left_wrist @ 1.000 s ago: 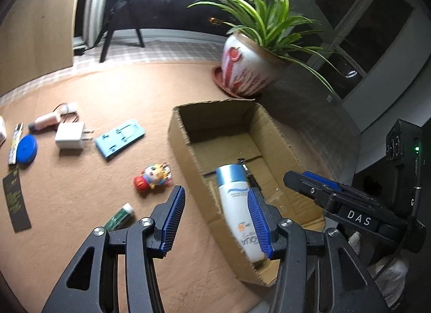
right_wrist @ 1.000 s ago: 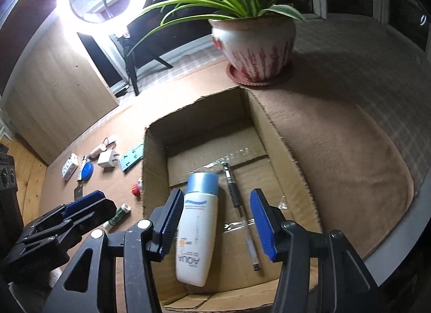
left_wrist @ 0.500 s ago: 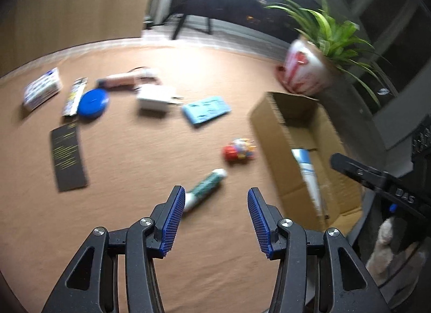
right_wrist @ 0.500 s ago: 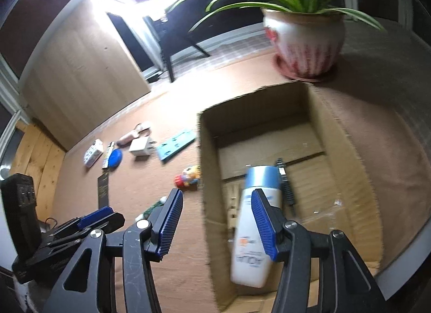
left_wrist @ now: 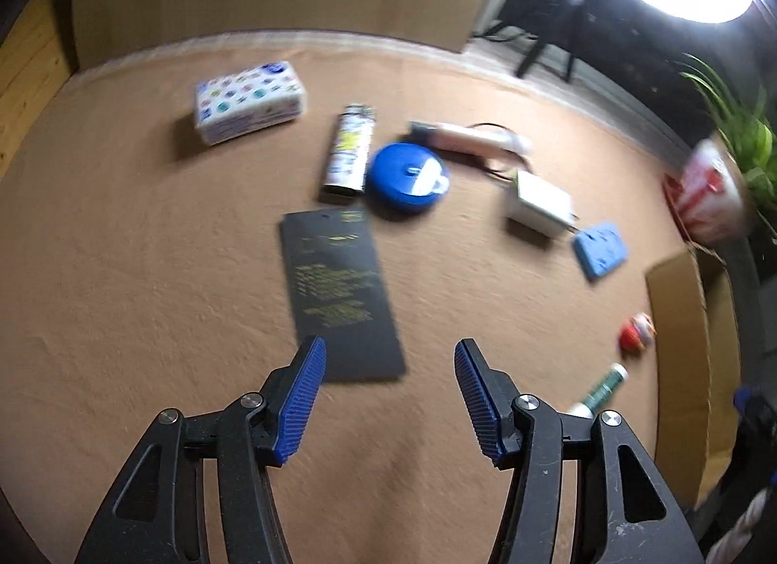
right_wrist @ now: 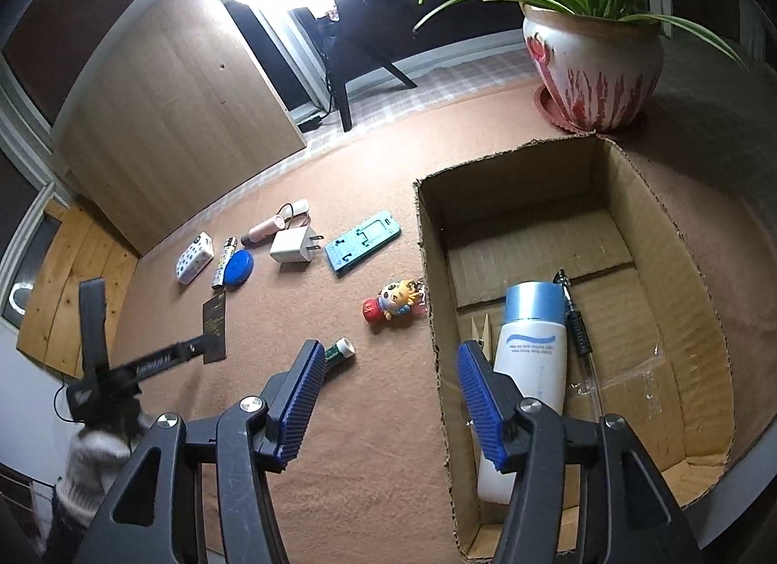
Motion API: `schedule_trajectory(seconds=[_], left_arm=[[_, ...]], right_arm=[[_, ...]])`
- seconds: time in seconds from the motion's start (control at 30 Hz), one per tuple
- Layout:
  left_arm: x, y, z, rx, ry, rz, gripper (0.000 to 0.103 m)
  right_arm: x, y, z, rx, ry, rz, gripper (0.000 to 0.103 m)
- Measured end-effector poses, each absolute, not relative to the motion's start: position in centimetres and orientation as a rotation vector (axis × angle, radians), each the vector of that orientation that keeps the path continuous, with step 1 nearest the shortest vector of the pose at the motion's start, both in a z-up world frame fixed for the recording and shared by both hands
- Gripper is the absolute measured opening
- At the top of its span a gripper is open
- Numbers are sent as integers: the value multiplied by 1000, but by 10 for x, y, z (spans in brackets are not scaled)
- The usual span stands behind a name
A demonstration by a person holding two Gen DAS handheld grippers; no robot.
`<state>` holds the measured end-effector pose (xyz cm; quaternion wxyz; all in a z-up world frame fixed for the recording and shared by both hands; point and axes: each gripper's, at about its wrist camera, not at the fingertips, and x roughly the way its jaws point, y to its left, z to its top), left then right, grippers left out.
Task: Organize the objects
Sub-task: 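Move the left tool to the black card and grasp it, then lift the black card with the left tool and carry it toward the box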
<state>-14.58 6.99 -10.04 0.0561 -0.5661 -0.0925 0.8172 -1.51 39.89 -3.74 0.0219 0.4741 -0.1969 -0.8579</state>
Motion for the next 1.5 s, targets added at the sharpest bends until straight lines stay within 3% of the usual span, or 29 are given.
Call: schedule_trajectory(seconds=[0.27, 0.33, 0.57, 0.83, 0.93, 1.03, 1.1, 1.13, 1.33, 1.5], left_arm=[[-175, 58, -115, -1809, -266, 2515, 60], [-177, 59, -115, -1805, -263, 2515, 67], [-181, 64, -117, -1795, -218, 2535, 68], [-176, 69, -116, -1760, -134, 2584, 42], [-175, 64, -116, -1752, -144, 2581, 38], [-177, 63, -116, -1774, -221, 2567, 41], [-177, 61, -116, -1794, -257, 2551, 56], [-178, 62, -116, -1794, -259, 2559, 58], [-178, 89, -121, -1780, -15, 2604, 56], [-173, 88, -119, -1759, -25, 2610, 55]], right_arm=[[-10, 411, -47, 1494, -673, -2652, 53], [-9, 415, -47, 1496, -684, -2657, 53], [-8, 419, -49, 1505, -705, -2654, 53], [-10, 416, -48, 1510, -693, -2651, 54], [-10, 416, -48, 1511, -693, -2651, 54], [-11, 416, -49, 1515, -694, -2647, 54], [-11, 416, -49, 1516, -697, -2646, 54], [-11, 416, -49, 1515, -696, -2647, 54], [-9, 421, -52, 1514, -720, -2648, 54], [-3, 430, -58, 1533, -764, -2647, 54]])
